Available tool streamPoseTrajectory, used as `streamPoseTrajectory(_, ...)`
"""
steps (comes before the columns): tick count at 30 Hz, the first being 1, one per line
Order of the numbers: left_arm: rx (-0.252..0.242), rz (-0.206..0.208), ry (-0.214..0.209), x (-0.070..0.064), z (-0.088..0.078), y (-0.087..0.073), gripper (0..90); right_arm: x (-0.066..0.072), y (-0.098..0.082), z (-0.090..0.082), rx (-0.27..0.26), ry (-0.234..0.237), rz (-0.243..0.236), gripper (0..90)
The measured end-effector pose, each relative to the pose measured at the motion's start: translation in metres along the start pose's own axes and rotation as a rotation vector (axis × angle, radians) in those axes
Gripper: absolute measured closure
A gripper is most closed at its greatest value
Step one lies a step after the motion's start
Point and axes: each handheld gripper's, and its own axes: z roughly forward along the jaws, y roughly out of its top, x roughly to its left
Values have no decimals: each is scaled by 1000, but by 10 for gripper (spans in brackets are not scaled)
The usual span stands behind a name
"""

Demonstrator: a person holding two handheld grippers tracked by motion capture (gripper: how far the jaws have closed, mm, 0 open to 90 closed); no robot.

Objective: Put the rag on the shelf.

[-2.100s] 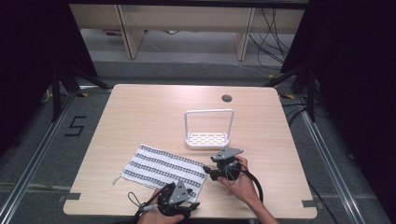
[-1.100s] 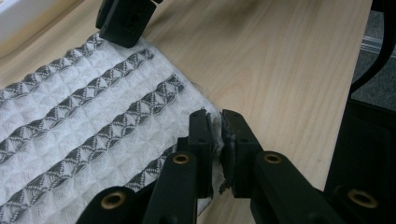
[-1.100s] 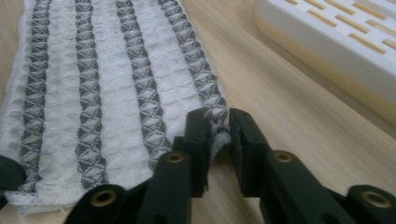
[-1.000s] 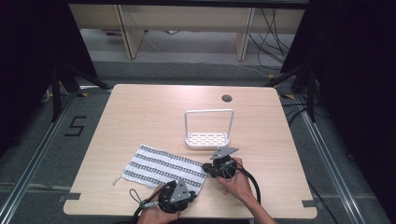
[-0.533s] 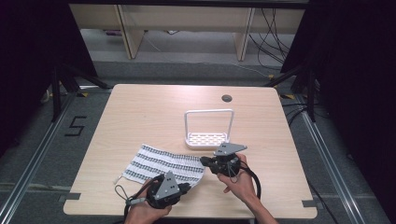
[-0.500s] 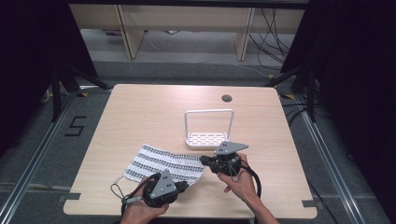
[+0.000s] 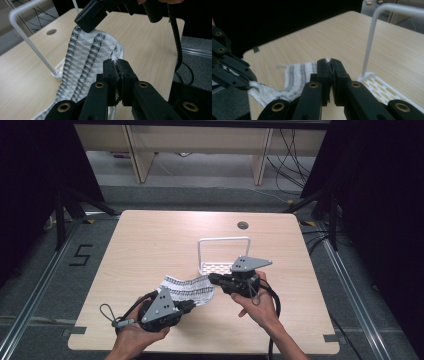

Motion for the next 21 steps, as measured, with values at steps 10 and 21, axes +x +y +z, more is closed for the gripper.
streamPoseTrajectory(10, -107, 52, -6, 14, -41, 70, 852, 23, 68, -45, -76, 5, -57, 869)
streamPoseTrajectory(21, -164, 76, 38, 34, -42, 113, 852, 19, 86, -93, -148, -62, -64, 869)
